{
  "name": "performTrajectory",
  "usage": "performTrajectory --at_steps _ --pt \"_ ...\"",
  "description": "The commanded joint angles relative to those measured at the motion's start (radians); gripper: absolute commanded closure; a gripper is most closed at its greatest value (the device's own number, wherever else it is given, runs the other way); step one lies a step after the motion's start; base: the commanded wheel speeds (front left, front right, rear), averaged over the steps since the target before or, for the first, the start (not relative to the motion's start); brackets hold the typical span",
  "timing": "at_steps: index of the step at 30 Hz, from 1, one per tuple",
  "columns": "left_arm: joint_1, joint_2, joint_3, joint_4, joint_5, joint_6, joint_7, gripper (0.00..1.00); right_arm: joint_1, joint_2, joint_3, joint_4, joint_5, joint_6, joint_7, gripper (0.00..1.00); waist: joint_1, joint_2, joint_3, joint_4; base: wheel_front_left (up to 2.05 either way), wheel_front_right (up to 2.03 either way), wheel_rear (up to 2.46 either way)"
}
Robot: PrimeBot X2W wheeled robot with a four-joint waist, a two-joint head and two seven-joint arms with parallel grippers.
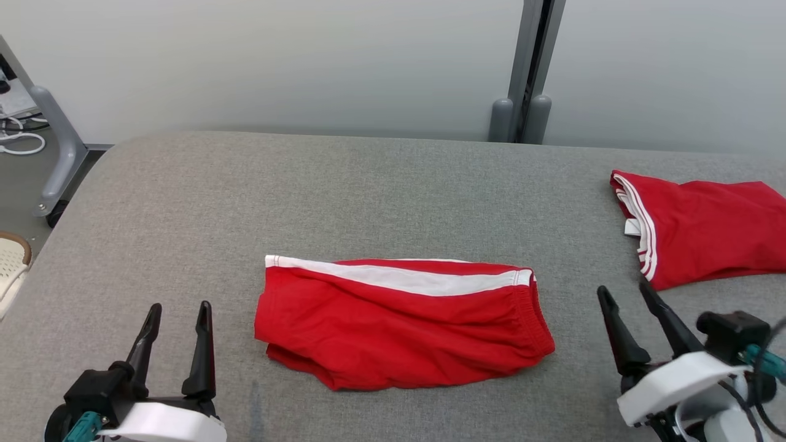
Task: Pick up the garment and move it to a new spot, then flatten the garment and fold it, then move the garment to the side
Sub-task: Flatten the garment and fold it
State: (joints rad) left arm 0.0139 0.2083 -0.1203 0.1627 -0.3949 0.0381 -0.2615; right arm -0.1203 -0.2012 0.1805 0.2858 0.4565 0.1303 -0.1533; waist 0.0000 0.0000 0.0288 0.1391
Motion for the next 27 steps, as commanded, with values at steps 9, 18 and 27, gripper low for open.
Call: performTrajectory --at_steps 9,18,27 --pt "-0.014 -0.048 0.028 0.040 0.053 -0.058 -0.003 0.00 -0.106 -0.015 0.121 0.090 0.076 0.001 0.137 0.00 0.0000 0.0000 -0.021 0.046 0.00 0.00 0.00" --pt "-0.028 -0.080 0.061 0.060 0.079 -0.094 -0.003 0.00 -0.167 -0.035 0.164 0.237 0.134 0.001 0.189 0.00 0.0000 0.0000 -0.003 0.096 0.00 0.00 0.00" --pt "-0.040 -0.093 0.087 0.067 0.099 -0.116 -0.003 0.00 -0.202 -0.038 0.180 0.342 0.220 0.001 0.240 0.00 0.0000 0.0000 0.018 0.119 0.00 0.00 0.00"
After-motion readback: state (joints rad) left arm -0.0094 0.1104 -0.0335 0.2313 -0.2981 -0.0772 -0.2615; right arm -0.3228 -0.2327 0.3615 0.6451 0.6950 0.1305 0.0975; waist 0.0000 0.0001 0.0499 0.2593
